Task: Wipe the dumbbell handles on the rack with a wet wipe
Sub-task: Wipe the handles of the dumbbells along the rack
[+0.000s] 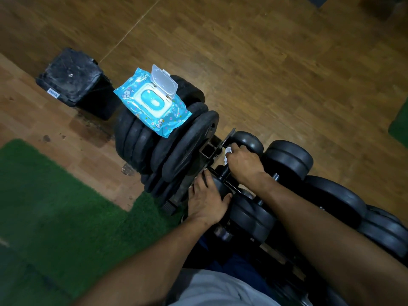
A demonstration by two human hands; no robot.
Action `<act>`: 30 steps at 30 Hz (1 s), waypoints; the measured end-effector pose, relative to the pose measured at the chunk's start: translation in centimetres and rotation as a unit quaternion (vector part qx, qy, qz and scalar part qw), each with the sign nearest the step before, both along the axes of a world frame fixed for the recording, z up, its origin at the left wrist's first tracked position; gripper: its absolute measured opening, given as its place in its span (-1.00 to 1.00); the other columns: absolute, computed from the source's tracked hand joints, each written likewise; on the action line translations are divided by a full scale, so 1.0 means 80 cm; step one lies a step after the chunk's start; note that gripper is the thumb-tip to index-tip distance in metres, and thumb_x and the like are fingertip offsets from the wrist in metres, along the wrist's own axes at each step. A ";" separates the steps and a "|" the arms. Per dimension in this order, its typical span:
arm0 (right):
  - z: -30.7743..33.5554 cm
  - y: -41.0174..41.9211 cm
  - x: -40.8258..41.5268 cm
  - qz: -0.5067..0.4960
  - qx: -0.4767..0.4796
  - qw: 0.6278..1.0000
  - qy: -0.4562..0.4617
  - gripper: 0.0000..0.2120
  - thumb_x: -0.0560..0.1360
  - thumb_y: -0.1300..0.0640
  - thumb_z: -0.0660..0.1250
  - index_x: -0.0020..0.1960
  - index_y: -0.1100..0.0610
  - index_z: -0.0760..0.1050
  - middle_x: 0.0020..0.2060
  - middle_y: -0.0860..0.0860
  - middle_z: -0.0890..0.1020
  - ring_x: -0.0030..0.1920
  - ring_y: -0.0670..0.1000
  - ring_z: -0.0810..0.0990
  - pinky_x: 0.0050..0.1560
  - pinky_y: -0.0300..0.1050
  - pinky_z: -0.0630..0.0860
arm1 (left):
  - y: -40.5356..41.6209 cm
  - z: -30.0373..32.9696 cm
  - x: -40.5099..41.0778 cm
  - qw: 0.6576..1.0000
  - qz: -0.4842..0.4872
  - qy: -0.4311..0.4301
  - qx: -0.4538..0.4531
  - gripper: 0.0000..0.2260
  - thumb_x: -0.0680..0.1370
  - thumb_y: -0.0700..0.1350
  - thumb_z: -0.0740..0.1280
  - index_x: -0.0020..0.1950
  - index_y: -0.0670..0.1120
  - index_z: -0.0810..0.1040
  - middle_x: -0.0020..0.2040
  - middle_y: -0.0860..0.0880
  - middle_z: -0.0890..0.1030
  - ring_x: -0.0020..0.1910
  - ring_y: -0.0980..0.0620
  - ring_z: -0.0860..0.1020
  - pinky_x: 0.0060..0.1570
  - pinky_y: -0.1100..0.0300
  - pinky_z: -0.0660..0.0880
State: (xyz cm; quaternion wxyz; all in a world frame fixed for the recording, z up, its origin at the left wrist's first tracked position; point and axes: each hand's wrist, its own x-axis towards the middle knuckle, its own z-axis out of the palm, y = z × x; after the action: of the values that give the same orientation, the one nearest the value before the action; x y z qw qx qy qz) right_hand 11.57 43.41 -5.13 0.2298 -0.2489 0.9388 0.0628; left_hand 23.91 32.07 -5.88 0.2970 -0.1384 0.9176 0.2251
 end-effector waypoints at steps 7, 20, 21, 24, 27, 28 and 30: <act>-0.007 -0.012 -0.020 -0.006 0.041 0.992 -0.122 -0.67 0.63 0.01 0.12 0.15 0.11 0.60 0.16 0.10 0.58 -0.01 0.18 0.61 -0.21 -0.01 0.48 | 0.005 0.007 0.002 1.000 -0.011 -0.017 0.005 -0.08 0.59 0.27 0.26 0.64 -0.19 -0.20 0.64 -0.29 -0.04 0.62 -0.26 0.03 0.58 -0.16 0.04; -0.013 -0.031 -0.014 -0.013 0.017 0.981 -0.194 -0.71 0.62 -0.03 0.21 0.06 0.14 0.59 0.06 0.16 0.64 -0.05 0.15 0.57 -0.15 -0.08 0.40 | 0.010 0.005 0.005 1.000 -0.005 -0.008 -0.010 -0.08 0.60 0.27 0.28 0.64 -0.19 -0.19 0.64 -0.28 -0.02 0.64 -0.22 0.02 0.59 -0.14 0.05; -0.013 -0.028 -0.012 -0.011 -0.008 0.976 -0.218 -0.72 0.62 -0.03 0.20 0.01 0.12 0.59 0.04 0.16 0.64 -0.07 0.13 0.52 -0.14 -0.09 0.37 | 0.010 0.005 0.005 1.000 -0.004 -0.004 -0.008 -0.08 0.59 0.27 0.28 0.64 -0.19 -0.18 0.64 -0.28 -0.01 0.63 -0.22 0.03 0.59 -0.14 0.05; -0.013 -0.014 -0.005 -0.008 -0.083 0.969 -0.234 -0.77 0.61 -0.02 0.23 -0.01 0.01 0.64 -0.01 0.03 0.68 0.04 0.08 0.57 -0.11 -0.08 0.41 | 0.009 0.004 0.007 1.000 -0.008 0.000 -0.003 -0.08 0.60 0.27 0.27 0.64 -0.20 -0.18 0.64 -0.29 -0.01 0.63 -0.24 0.03 0.59 -0.15 0.06; -0.002 0.007 0.004 -0.041 -0.155 0.966 -0.203 -0.82 0.57 0.00 0.31 0.05 -0.10 0.68 0.07 -0.19 0.69 0.12 -0.08 0.60 0.02 -0.11 0.51 | 0.009 0.002 0.007 1.000 -0.008 0.007 -0.003 -0.09 0.60 0.27 0.27 0.64 -0.20 -0.17 0.63 -0.29 0.00 0.63 -0.24 0.04 0.59 -0.16 0.07; 0.001 0.013 0.008 -0.054 -0.176 0.962 -0.203 -0.83 0.56 0.01 0.33 0.06 -0.10 0.69 0.08 -0.22 0.69 0.12 -0.13 0.61 0.04 -0.13 0.52 | 0.009 0.002 0.008 1.000 -0.006 0.011 -0.003 -0.09 0.60 0.27 0.27 0.64 -0.20 -0.16 0.63 -0.29 0.01 0.63 -0.24 0.05 0.58 -0.16 0.08; 0.005 0.023 0.018 -0.106 -0.223 0.942 -0.228 -0.85 0.54 0.05 0.38 0.04 -0.06 0.71 0.06 -0.19 0.70 0.11 -0.16 0.62 0.08 -0.15 0.54 | 0.008 0.000 0.009 1.000 -0.006 0.012 -0.002 -0.09 0.59 0.27 0.27 0.64 -0.20 -0.15 0.63 -0.29 0.02 0.62 -0.25 0.06 0.58 -0.16 0.10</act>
State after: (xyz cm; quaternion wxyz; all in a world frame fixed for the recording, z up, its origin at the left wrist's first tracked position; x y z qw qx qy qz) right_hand 12.97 45.26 -4.73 0.3821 -0.2008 0.8720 -0.2308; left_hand 24.63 32.72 -5.90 0.2870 -0.1313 0.9224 0.2228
